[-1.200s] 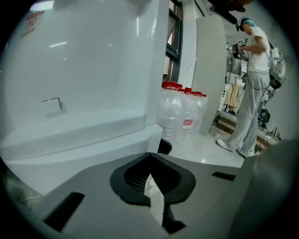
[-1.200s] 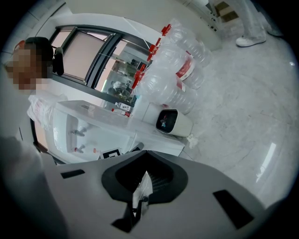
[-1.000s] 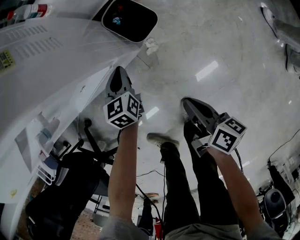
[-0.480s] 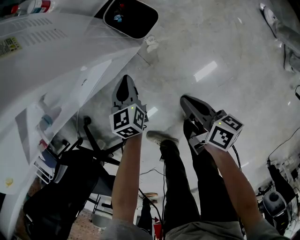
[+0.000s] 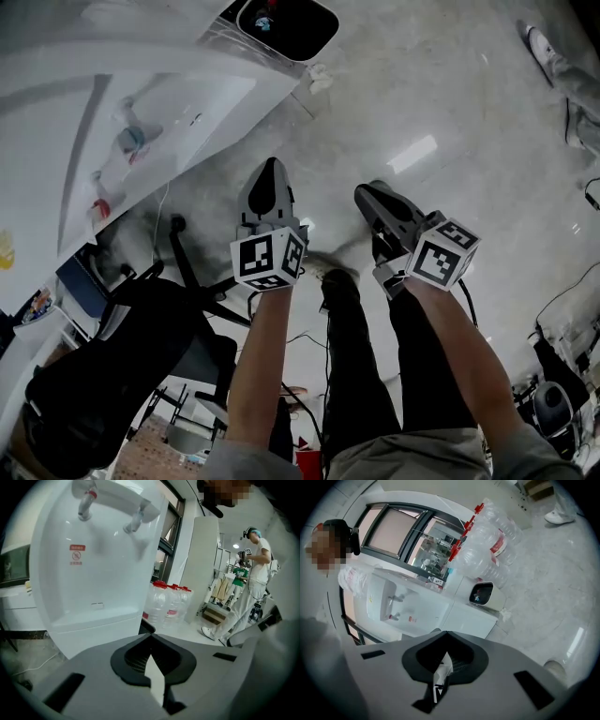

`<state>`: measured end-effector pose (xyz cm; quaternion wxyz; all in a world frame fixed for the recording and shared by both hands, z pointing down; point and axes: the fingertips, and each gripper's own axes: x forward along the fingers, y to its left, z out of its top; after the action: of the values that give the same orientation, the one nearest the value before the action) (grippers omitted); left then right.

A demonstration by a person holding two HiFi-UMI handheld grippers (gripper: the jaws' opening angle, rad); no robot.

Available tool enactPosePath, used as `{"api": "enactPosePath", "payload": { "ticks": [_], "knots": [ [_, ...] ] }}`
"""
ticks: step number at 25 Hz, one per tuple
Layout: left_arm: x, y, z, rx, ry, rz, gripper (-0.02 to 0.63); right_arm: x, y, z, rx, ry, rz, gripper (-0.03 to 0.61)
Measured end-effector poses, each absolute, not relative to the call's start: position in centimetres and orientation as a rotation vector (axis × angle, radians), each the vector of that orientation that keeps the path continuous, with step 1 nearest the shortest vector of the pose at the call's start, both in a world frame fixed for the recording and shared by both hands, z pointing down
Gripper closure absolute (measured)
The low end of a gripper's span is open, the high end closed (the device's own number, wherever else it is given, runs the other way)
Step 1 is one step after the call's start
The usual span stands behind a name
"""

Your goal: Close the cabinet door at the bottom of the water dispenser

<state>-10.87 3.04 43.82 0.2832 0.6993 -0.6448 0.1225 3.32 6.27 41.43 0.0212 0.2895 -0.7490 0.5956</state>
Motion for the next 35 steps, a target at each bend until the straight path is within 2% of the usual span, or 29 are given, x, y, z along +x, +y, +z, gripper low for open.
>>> {"api": "enactPosePath", "payload": {
  "ticks": [8, 15, 35],
  "knots": [
    [-12.2, 10.0, 38.6, 1.847, -1.776, 0.276, 0.606, -0.8, 10.9, 37.4, 0.796, -2.375, 1.852, 0.568],
    [-12.4, 15.1, 30.6, 1.831, -1.791, 0.196, 0.606, -4.1, 15.5, 31.5, 0.699, -2.403, 1.821, 0.568],
    [-15.7, 21.5, 5.8, 1.863, -1.963, 0.054, 0.606, -10.8, 18.8, 7.4, 0.418, -2.623, 1.617, 0.568]
  ]
}}
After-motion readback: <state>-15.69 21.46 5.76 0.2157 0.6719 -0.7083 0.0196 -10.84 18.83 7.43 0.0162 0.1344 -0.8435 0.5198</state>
